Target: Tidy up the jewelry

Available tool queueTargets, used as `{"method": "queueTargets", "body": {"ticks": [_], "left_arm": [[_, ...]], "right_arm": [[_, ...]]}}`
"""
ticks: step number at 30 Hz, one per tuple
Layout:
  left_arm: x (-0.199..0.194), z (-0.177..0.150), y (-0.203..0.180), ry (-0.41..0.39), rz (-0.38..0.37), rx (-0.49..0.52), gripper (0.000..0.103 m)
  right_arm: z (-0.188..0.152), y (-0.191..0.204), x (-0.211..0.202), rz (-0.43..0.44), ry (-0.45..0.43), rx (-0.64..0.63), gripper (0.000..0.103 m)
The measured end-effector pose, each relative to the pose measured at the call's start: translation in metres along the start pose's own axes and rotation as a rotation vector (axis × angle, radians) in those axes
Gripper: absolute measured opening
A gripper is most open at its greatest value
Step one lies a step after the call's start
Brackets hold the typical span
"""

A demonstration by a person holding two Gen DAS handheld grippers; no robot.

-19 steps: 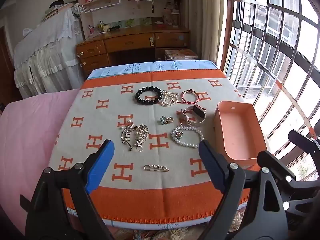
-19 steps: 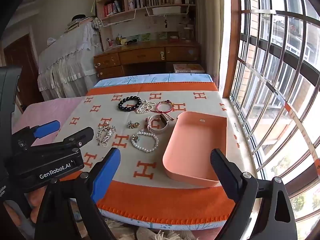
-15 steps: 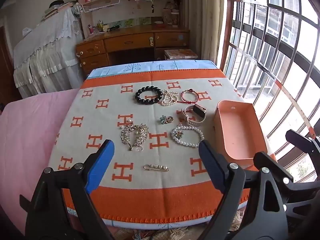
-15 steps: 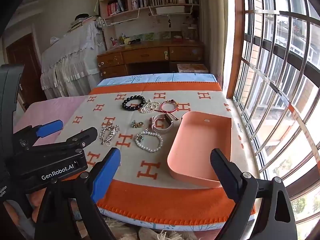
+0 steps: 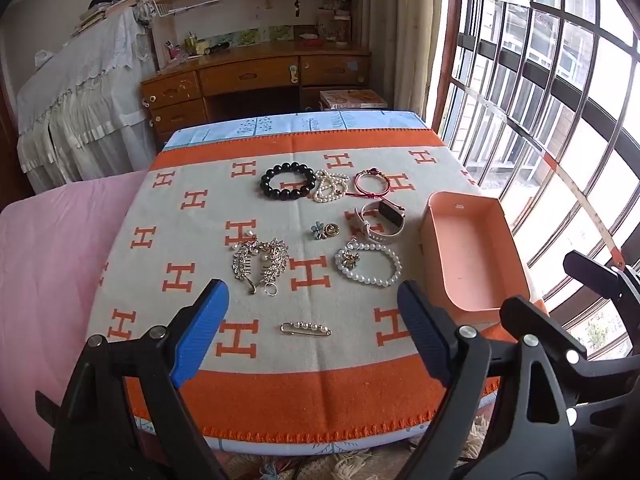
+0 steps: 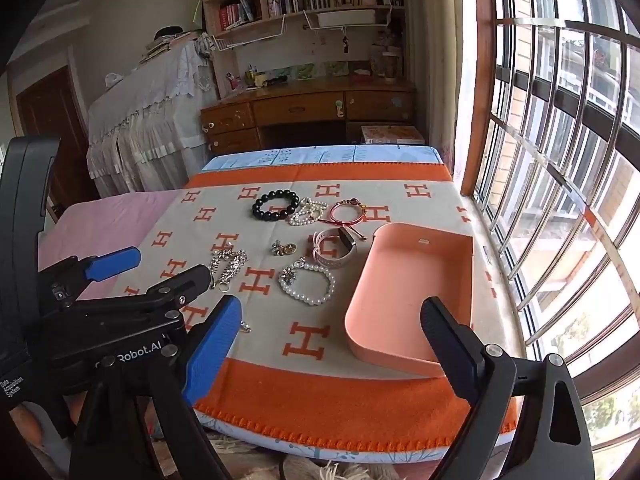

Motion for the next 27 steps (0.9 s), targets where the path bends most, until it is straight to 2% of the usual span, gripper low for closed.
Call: {"method": "queueTargets", "body": {"ticks": [16, 27], "left_arm": [[-0.025, 0.0, 0.009, -0.03, -0.009, -0.003, 0.085], [-0.028, 0.0, 0.01, -0.031, -0.007, -0.004, 0.085]], "right_arm": [[0.002, 0.012, -0.023, -0.002, -0.023, -0.001, 0.093], [-0.001, 0.017, -0.035, 0.001, -0.029, -0.004, 0.093]]}}
Point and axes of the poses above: each gripper's, at about its wrist camera, not at the fingertips, and x roughly the way its jaws point, y to its left, z to its top, the point moved 2 cm from there along x, roughly the way its jaws point, and after that the axes turned 11 degrees about -x, right-handed, at the moved point
